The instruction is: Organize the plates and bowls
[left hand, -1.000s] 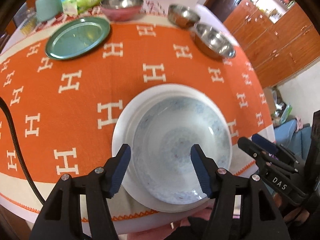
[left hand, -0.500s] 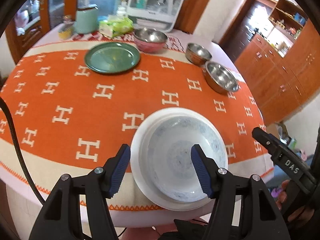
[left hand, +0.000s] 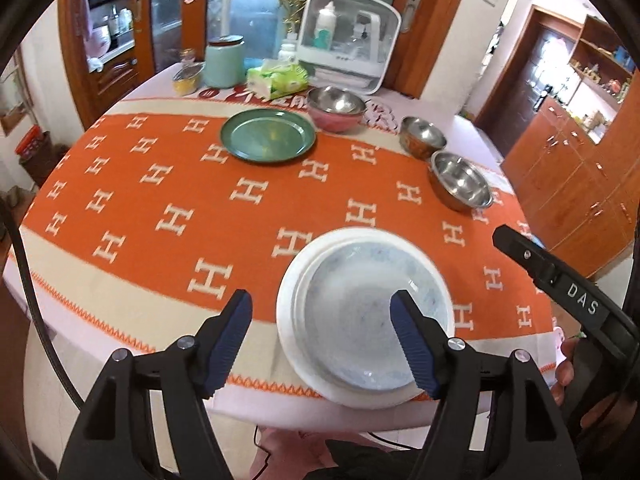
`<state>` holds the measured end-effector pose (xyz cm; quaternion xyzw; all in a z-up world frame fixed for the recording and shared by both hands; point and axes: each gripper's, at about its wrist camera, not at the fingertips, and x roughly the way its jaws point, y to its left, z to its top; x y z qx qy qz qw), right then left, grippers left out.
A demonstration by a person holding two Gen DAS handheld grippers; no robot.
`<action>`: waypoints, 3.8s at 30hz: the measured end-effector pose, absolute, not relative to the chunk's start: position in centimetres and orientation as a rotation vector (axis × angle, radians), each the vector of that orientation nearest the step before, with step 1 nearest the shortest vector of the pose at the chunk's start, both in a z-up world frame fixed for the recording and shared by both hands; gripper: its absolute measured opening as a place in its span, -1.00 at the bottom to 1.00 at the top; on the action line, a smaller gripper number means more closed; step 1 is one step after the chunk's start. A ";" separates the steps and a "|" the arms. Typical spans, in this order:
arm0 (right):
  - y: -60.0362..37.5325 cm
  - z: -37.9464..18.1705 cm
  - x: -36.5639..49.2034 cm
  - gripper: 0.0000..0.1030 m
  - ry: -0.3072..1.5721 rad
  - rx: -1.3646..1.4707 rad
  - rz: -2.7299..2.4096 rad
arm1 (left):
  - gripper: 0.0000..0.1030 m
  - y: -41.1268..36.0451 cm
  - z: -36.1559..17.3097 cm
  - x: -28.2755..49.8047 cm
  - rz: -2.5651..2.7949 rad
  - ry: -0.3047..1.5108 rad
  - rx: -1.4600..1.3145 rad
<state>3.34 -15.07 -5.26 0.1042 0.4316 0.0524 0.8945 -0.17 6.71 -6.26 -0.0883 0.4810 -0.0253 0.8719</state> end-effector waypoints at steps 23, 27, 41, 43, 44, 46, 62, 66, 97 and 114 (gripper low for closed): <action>-11.8 -5.6 4.4 0.38 0.864 0.279 0.098 | 0.62 13.6 -3.2 1.1 0.004 0.945 -0.144; -9.6 -4.9 5.0 0.38 0.837 0.283 0.057 | 0.65 16.1 -2.2 3.1 -0.052 0.928 -0.126; -3.1 -4.2 7.8 0.38 0.765 0.358 -0.131 | 0.72 23.7 -0.1 10.9 -0.235 0.899 -0.032; -2.5 -4.2 8.4 0.38 0.761 0.380 -0.156 | 0.73 24.6 0.0 12.6 -0.260 0.902 -0.020; -2.3 -4.3 8.6 0.38 0.760 0.390 -0.166 | 0.73 24.9 0.1 13.3 -0.260 0.901 -0.011; -1.7 -4.3 9.2 0.38 0.757 0.411 -0.188 | 0.73 25.5 0.2 14.8 -0.257 0.892 0.011; 1.5 -5.0 16.9 0.38 0.730 0.384 -0.262 | 0.73 28.8 -1.1 27.9 -0.260 0.871 0.032; 2.0 -5.6 18.7 0.38 0.727 0.371 -0.264 | 0.73 28.8 -2.1 29.7 -0.265 0.864 0.034; 3.6 -18.2 25.7 0.38 0.932 0.554 -0.044 | 0.73 24.0 -19.0 38.3 -0.428 1.154 0.027; 3.8 -20.7 27.6 0.38 0.909 0.546 0.016 | 0.72 22.6 -22.4 39.7 -0.472 1.216 -0.021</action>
